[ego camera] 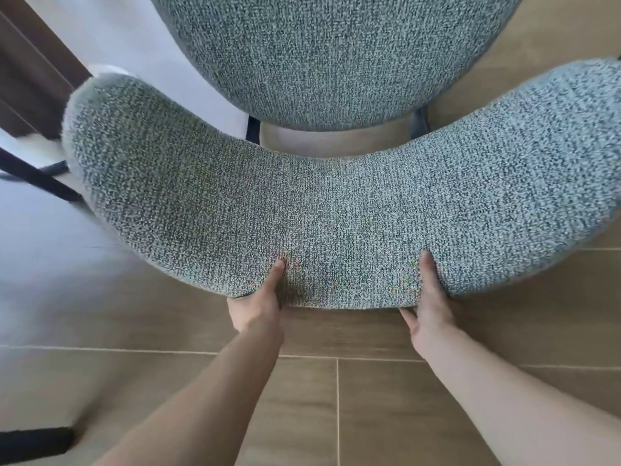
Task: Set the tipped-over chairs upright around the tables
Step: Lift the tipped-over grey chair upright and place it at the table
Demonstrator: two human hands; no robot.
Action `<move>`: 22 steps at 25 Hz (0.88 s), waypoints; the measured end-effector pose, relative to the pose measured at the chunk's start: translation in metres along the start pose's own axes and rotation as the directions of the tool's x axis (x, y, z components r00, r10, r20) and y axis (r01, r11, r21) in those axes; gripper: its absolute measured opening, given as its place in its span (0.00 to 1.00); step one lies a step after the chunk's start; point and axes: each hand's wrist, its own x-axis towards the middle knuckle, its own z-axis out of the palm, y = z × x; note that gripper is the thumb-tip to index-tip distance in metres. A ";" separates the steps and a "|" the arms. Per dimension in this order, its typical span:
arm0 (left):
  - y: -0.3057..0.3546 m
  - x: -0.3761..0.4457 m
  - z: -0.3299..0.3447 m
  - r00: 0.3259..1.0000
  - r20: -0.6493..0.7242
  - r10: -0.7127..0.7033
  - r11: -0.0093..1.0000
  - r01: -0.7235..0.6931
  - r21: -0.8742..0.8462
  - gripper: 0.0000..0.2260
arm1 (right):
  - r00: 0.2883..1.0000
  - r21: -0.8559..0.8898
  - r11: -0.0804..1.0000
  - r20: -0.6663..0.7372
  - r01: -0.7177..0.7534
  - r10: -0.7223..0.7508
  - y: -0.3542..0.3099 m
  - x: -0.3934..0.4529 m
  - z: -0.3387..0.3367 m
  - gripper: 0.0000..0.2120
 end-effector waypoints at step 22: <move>0.177 -0.385 -0.218 0.996 0.060 -0.059 0.963 0.041 0.267 0.40 | 0.973 -0.352 0.926 -0.222 -0.140 0.063 -0.230 -0.386 -0.123 0.32</move>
